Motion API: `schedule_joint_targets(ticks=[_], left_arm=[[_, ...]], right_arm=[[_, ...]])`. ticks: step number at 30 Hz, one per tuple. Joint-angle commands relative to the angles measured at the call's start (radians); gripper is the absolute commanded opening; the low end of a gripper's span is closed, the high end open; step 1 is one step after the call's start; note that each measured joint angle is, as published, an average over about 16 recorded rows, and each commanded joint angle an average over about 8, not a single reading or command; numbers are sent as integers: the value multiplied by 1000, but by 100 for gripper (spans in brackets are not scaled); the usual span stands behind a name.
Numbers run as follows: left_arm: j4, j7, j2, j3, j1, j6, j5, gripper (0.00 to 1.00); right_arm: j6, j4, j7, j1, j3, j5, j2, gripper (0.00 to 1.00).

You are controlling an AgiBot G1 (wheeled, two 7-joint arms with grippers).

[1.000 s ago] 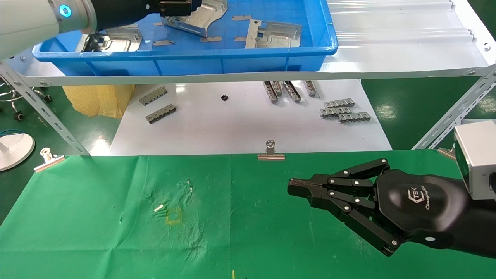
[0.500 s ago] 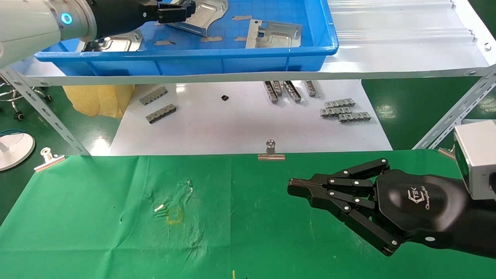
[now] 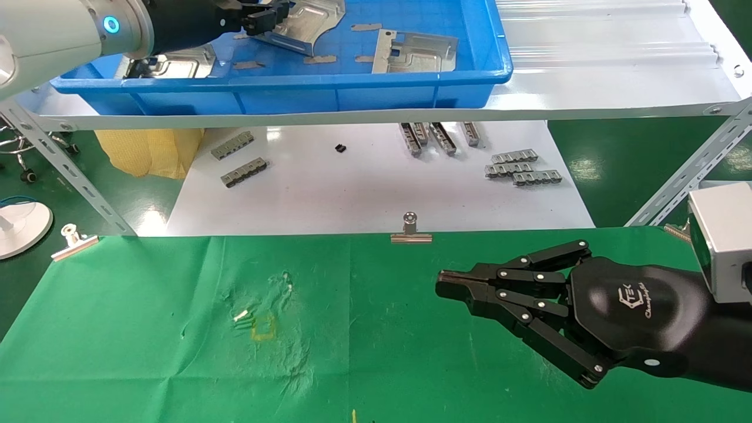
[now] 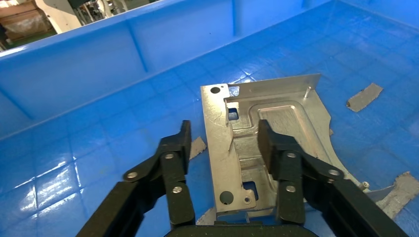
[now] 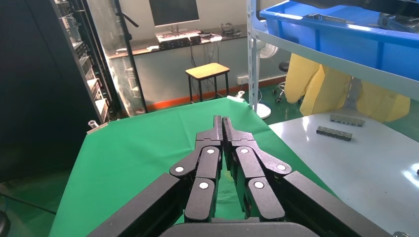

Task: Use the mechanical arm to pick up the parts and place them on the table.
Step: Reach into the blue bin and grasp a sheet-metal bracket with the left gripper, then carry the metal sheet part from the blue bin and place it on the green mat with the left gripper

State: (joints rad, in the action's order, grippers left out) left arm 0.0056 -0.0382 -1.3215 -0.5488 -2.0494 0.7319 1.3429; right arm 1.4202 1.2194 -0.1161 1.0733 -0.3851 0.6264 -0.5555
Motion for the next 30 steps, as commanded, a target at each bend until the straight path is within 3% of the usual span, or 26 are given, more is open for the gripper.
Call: schedule_joint_targets(ticks=[1,13,18,22,30], left_arm=[[1,-3,-4,-5,-1,-6,7,0],[-9,-30,-3,-12,-4,-21,17,0],[-43,-17,16,12,-11,29,-17,0],[-84,32,57,29,-11,152,-45,0],[-155,166,182,66,26,549,-117,0]], right_arm=[[0,0,0,0,0,0,0,100],[0,0,0,0,0,0,0,100],[0,0,0,0,0,0,0,100],[0,0,0,0,0,0,0,100],[0,0,0,0,0,0,0,100]])
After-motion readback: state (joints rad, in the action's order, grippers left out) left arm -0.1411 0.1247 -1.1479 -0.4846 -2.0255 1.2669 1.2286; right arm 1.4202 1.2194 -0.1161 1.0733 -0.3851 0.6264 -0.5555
